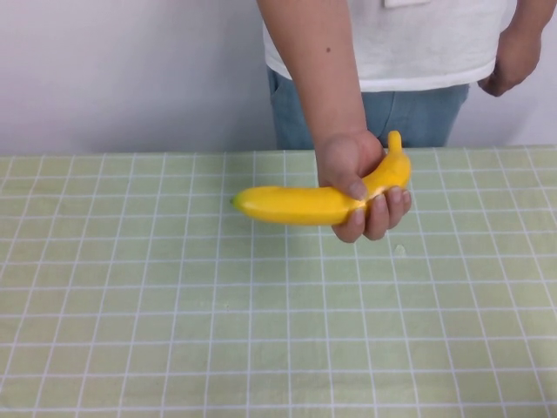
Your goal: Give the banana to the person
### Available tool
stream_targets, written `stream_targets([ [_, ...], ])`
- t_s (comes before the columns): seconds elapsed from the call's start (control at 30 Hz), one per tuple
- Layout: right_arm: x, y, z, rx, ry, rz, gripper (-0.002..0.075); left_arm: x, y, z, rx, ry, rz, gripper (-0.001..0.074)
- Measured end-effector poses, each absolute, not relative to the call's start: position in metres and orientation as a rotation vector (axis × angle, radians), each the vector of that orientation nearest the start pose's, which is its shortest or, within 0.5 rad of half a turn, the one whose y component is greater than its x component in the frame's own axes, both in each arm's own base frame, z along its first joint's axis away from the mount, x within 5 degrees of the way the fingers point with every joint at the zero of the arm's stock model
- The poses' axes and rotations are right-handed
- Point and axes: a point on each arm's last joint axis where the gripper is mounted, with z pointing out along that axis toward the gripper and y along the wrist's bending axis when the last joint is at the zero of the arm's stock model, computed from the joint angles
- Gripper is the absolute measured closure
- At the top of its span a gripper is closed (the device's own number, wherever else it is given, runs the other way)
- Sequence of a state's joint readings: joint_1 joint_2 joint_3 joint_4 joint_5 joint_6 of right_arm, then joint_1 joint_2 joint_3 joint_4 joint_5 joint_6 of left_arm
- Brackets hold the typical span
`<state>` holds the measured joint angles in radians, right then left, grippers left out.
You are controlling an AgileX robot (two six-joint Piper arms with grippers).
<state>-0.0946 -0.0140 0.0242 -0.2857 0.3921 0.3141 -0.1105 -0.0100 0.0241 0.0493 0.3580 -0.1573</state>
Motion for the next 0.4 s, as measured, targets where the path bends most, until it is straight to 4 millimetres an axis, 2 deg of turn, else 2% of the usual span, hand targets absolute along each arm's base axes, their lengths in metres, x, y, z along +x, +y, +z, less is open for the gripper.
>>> stream_targets([
  [0.4,0.0506,-0.0147,0.172,0.208,1.86,-0.132,0.0736,0.0527,-0.004,0.1734,-0.01,1.857,-0.131,0.0738],
])
